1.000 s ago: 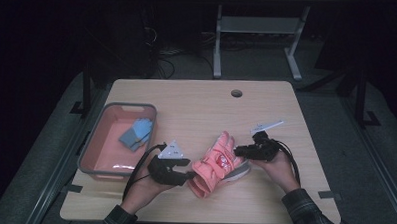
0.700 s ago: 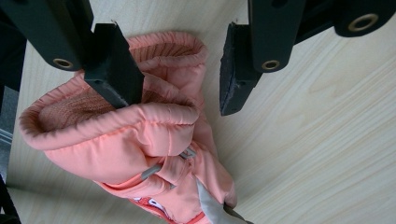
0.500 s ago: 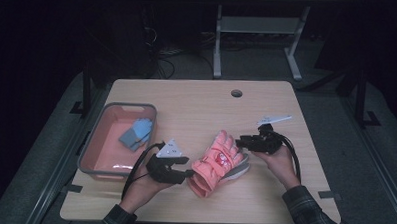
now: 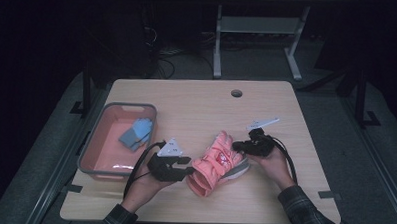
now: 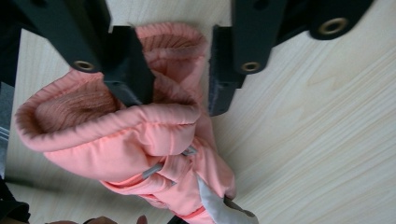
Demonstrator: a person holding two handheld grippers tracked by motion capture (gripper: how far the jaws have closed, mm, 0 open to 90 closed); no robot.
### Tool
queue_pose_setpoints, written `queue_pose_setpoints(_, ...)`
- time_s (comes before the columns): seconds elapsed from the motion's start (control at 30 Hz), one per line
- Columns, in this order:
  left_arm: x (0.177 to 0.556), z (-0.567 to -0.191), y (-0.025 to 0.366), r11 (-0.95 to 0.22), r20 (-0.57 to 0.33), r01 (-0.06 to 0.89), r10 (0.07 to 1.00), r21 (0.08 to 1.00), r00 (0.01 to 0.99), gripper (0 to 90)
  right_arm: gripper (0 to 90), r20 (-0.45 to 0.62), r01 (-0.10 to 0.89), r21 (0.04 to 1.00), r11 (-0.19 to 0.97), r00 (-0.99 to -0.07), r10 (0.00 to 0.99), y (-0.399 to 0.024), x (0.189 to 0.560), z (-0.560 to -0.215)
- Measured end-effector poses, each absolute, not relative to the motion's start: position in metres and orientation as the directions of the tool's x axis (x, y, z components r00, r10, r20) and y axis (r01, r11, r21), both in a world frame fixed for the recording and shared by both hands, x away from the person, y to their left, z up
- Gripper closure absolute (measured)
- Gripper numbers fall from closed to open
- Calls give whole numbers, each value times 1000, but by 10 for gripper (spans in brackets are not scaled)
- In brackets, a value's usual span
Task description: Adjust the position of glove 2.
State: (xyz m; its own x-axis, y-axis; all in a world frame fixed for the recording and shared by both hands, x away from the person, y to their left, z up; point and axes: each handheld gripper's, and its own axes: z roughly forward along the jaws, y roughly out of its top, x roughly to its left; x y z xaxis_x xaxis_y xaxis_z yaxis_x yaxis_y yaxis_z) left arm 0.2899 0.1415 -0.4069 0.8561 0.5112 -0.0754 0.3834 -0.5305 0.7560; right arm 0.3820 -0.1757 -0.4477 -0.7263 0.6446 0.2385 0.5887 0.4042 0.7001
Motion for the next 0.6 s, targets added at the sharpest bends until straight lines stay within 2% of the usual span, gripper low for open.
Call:
queue_pose_setpoints(0.17, 292, -406, 143, -534, -79, 383, 505, 754, 860, 761, 880, 223, 576, 709, 406, -730, 646, -178, 380, -441)
queue_pose_setpoints(0.27, 294, -404, 147, -510, -103, 386, 496, 769, 862, 888, 882, 231, 583, 709, 397, -723, 651, -181, 377, -434)
queue_pose_setpoints(0.37, 294, -403, 148, -509, -93, 384, 506, 771, 857, 891, 883, 233, 582, 714, 389, -722, 652, -184, 375, -429)
queue_pose_setpoints(0.4, 293, -403, 148, -512, -84, 379, 509, 770, 857, 852, 883, 233, 581, 717, 386, -721, 653, -185, 374, -428)
queue_pose_setpoints(0.47, 290, -402, 148, -529, -69, 375, 509, 761, 858, 683, 882, 217, 572, 717, 399, -727, 651, -185, 374, -429)
queue_pose_setpoints(0.6, 285, -401, 149, -533, -49, 358, 508, 766, 860, 549, 882, 224, 584, 706, 401, -721, 656, -184, 375, -431)
